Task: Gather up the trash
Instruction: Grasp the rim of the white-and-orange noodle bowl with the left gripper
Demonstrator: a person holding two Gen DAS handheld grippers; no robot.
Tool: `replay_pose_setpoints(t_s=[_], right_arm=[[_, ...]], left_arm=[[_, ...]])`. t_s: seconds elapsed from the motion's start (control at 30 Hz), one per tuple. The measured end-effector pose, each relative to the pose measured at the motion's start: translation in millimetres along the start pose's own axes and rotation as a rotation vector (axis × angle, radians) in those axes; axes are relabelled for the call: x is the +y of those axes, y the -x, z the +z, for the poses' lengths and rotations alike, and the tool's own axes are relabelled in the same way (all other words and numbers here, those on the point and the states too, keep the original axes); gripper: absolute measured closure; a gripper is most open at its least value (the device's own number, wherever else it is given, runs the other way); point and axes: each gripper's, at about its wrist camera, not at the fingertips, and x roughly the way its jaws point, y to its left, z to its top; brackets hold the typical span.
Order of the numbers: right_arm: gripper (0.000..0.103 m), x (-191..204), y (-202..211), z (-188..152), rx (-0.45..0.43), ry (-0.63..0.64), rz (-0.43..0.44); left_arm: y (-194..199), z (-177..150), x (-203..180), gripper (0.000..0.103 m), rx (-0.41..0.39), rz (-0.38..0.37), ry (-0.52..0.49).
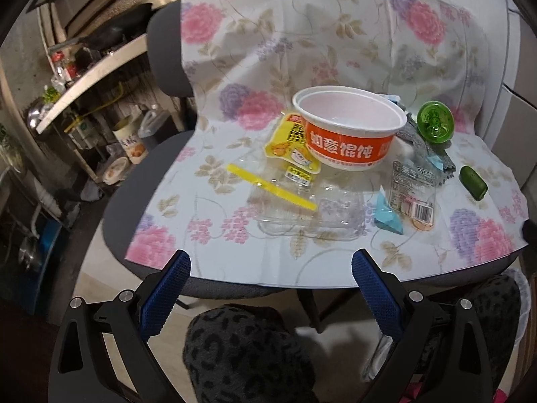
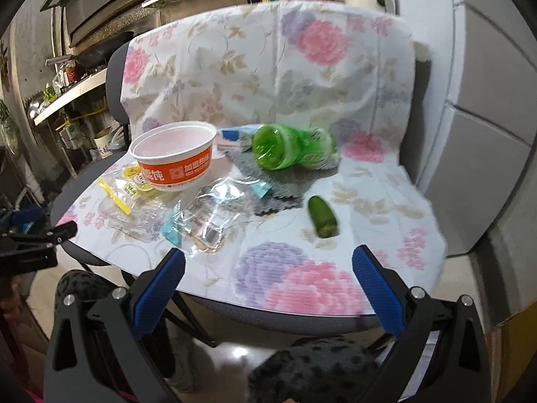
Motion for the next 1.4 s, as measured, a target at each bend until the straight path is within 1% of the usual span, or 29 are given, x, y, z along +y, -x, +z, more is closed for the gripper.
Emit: replay_pose_setpoints(t_s=[0.1, 0.13, 0.17, 0.2, 0.23, 0.27, 0.33, 0.37, 0.43, 0.5, 0.6, 0.63, 0.7, 0.77, 0.83, 0.9, 0.93, 0.97, 1.03, 1.07, 1.1, 1.13, 1.17, 1.23, 1.3, 1.37, 1.4], right_arm=[[0.006, 3, -19, 3, 0.004, -0.005, 0.044], [0.008, 6, -28, 5, 0.012, 0.002, 0.056], [0.015, 8, -35, 7, 0.018, 0.008, 0.07], [0.02, 10, -43, 9, 0.027, 0.015, 0.086], [0.026, 12, -52, 12, 0.038, 0.018, 0.1], [0.034, 12, -60, 14, 0.047, 0.016, 0.113], [0.046, 13, -76, 19, 0.06, 0.014, 0.134], [0.05, 13, -84, 20, 0.066, 0.011, 0.143], [0.055, 11, -100, 23, 0.083, 0.004, 0.164], [0.055, 9, -114, 24, 0.11, -0.011, 0.179], [0.055, 1, -133, 22, 0.152, -0.058, 0.223], [0.055, -3, -139, 21, 0.166, -0.085, 0.252], [0.055, -9, -147, 22, 0.172, -0.127, 0.309], [0.055, -12, -151, 25, 0.163, -0.157, 0.352], [0.055, -15, -154, 29, 0.155, -0.186, 0.41], [0.055, -16, -155, 33, 0.16, -0.215, 0.431], [0.064, -16, -153, 34, 0.157, -0.216, 0.432], [0.079, -15, -151, 36, 0.152, -0.213, 0.429], [0.087, -12, -138, 37, 0.125, -0.209, 0.434], [0.09, -12, -131, 37, 0.108, -0.205, 0.433], [0.092, -12, -118, 37, 0.082, -0.193, 0.418], [0.096, -13, -111, 37, 0.062, -0.184, 0.402], [0.1, -15, -103, 37, 0.046, -0.174, 0.374], [0.1, -18, -81, 37, 0.0, -0.138, 0.266], [0.1, -19, -65, 36, -0.043, -0.105, 0.188], [0.101, -23, -54, 34, -0.062, -0.09, 0.155], [0.101, -26, -51, 33, -0.066, -0.086, 0.146]], left_arm=[[-10, 4, 2, 0.008, 0.005, -0.029, 0.019], [-12, 5, 2, 0.008, 0.005, -0.043, 0.024], [-16, 7, 3, 0.008, 0.0, -0.074, 0.043], [-18, 7, 5, 0.008, -0.015, -0.093, 0.066], [-19, 8, 7, 0.008, -0.044, -0.116, 0.092], [-22, 9, 7, 0.008, -0.054, -0.125, 0.106], [-31, 13, 6, 0.008, -0.022, -0.096, 0.108], [-38, 15, 4, 0.008, 0.003, -0.07, 0.091], [-46, 17, 1, 0.008, 0.031, -0.044, 0.068], [-54, 19, 0, 0.008, 0.056, -0.031, 0.046], [-60, 19, 0, 0.008, 0.067, -0.067, 0.046], [-62, 18, -1, 0.008, 0.066, -0.068, 0.05], [-65, 19, -2, 0.008, 0.07, -0.071, 0.062], [-70, 19, -2, 0.008, 0.097, -0.104, 0.073], [-74, 19, -4, 0.009, 0.121, -0.118, 0.067], [-72, 20, -6, 0.012, 0.118, -0.122, 0.057], [-71, 20, -7, 0.012, 0.113, -0.125, 0.051], [-68, 21, -8, 0.012, 0.106, -0.125, 0.038], [-61, 23, -9, 0.013, 0.088, -0.109, 0.026], [-57, 25, -9, 0.016, 0.081, -0.114, 0.025], [-52, 27, -8, 0.019, 0.072, -0.123, 0.029], [-49, 29, -7, 0.029, 0.068, -0.126, 0.032], [-46, 33, -6, 0.032, 0.062, -0.126, 0.038], [-41, 42, -4, 0.034, 0.04, -0.124, 0.054], [-39, 51, -2, 0.038, 0.026, -0.148, 0.073], [-38, 62, -2, 0.048, 0.011, -0.165, 0.092], [-39, 68, -3, 0.05, 0.003, -0.171, 0.095]])
